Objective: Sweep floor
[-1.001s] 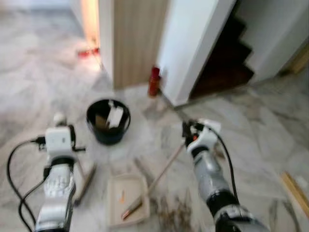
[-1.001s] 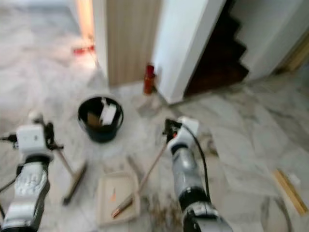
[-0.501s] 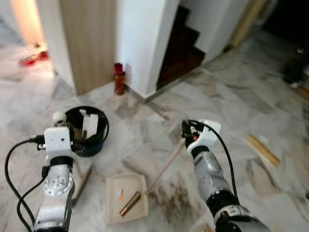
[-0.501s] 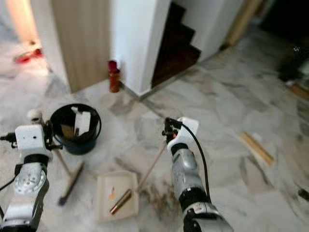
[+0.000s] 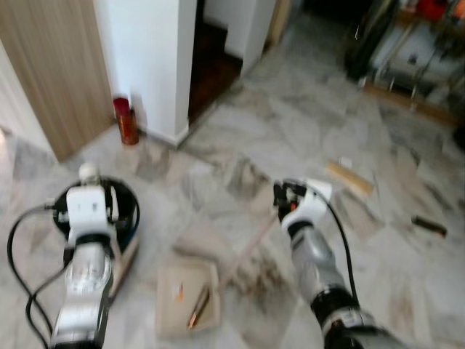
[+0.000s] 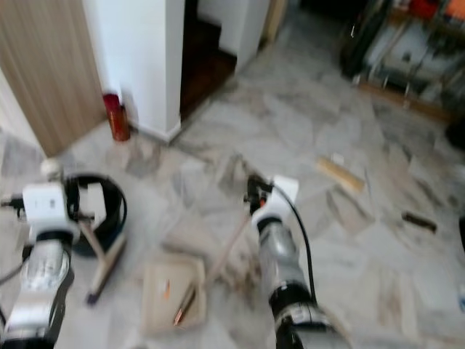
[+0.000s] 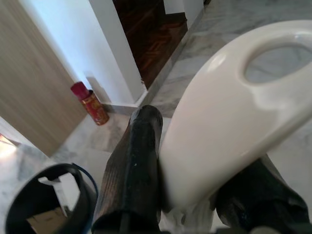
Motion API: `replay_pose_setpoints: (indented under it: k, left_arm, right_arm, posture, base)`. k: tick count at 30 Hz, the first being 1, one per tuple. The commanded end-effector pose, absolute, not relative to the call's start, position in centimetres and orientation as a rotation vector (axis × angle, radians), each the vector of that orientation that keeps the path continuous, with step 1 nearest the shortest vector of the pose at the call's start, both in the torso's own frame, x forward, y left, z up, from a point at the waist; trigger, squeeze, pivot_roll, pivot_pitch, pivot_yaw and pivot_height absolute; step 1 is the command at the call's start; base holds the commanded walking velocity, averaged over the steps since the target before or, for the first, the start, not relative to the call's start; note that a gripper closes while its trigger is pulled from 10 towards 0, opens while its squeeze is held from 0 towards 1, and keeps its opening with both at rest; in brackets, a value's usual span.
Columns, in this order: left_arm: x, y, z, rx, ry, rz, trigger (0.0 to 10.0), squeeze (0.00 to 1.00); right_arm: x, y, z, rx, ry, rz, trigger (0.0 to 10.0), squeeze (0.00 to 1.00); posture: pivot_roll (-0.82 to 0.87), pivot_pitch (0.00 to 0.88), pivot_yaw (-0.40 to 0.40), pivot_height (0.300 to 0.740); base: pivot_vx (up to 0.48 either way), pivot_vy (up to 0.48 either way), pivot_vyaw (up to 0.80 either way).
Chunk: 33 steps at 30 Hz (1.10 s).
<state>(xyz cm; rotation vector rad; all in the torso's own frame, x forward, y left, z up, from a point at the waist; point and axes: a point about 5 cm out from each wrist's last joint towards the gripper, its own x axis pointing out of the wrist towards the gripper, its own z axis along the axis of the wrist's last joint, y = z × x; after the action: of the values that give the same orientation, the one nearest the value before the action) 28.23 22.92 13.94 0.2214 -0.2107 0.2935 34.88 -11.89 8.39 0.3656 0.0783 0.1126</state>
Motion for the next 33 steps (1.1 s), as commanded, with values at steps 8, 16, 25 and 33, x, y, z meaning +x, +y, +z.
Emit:
replay_pose_setpoints:
  k: [8,16,25,33]
  left_arm:
    - [28.3,21.8,14.6,0.228,-0.257,0.259,10.0,0.0]
    - [28.4,21.3,14.7,0.22,-0.265,0.249,10.0,0.0]
    - [28.4,21.2,14.7,0.215,-0.269,0.246,10.0,0.0]
    - [28.4,21.2,14.7,0.216,-0.264,0.244,10.0,0.0]
  right_arm:
    - [35.1,-12.9,9.1,0.354,0.03,0.082,10.0,0.0]
    - [35.0,-12.7,9.2,0.349,0.011,0.104,10.0,0.0]
    - [35.1,-12.7,9.2,0.346,0.011,0.106,10.0,0.0]
    - [35.1,-13.1,9.3,0.343,0.009,0.097,10.0,0.0]
  posture:
    - [0.23,0.096,-0.112,0.74]
    - [0.23,0.095,-0.113,0.74]
    - [0.24,0.097,-0.112,0.74]
    - [0.24,0.092,-0.112,0.74]
  base:
    - [0.0,0.0,0.0]
    - [0.0,0.0,0.57]
    - [0.0,0.0,0.8]
    - [0.0,0.0,0.8]
